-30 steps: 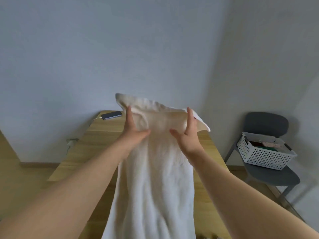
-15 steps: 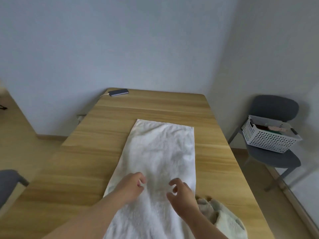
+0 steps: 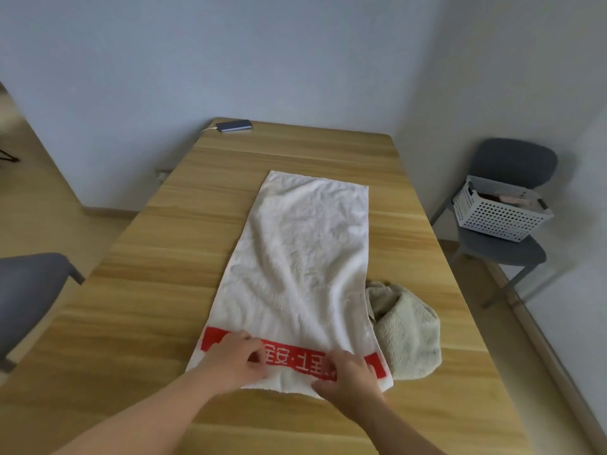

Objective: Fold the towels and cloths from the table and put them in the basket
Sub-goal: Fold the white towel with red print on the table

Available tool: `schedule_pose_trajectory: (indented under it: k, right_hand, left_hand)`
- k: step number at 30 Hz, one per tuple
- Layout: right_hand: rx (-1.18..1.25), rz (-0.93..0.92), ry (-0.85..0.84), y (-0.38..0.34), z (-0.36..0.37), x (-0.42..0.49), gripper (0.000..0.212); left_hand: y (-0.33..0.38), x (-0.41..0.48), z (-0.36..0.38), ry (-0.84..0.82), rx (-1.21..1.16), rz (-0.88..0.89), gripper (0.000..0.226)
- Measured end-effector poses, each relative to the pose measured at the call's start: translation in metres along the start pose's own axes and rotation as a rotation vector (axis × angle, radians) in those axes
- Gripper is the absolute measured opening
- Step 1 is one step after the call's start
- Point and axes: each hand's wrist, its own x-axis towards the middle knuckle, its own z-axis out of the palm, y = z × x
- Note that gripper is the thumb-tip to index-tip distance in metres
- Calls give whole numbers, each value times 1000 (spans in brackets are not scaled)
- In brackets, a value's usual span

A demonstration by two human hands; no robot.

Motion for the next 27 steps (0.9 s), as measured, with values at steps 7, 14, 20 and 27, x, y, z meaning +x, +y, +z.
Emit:
schedule_pose_trajectory:
  k: [7, 14, 20, 27]
  right_hand:
    - [-204, 32, 120, -21, 34, -41, 24]
    - [-97, 152, 296, -41, 50, -69, 36]
    - [-102, 125, 380, -47, 51, -77, 38]
    - [-112, -12, 399, -79, 55, -58, 60]
  left_hand:
    - [-21, -43, 23, 110, 127, 133, 14]
    - [-23, -65, 1, 148, -21, 73, 31]
    - [-16, -70, -3, 68, 2, 100, 37]
    - [4, -65, -14, -23, -95, 153, 39]
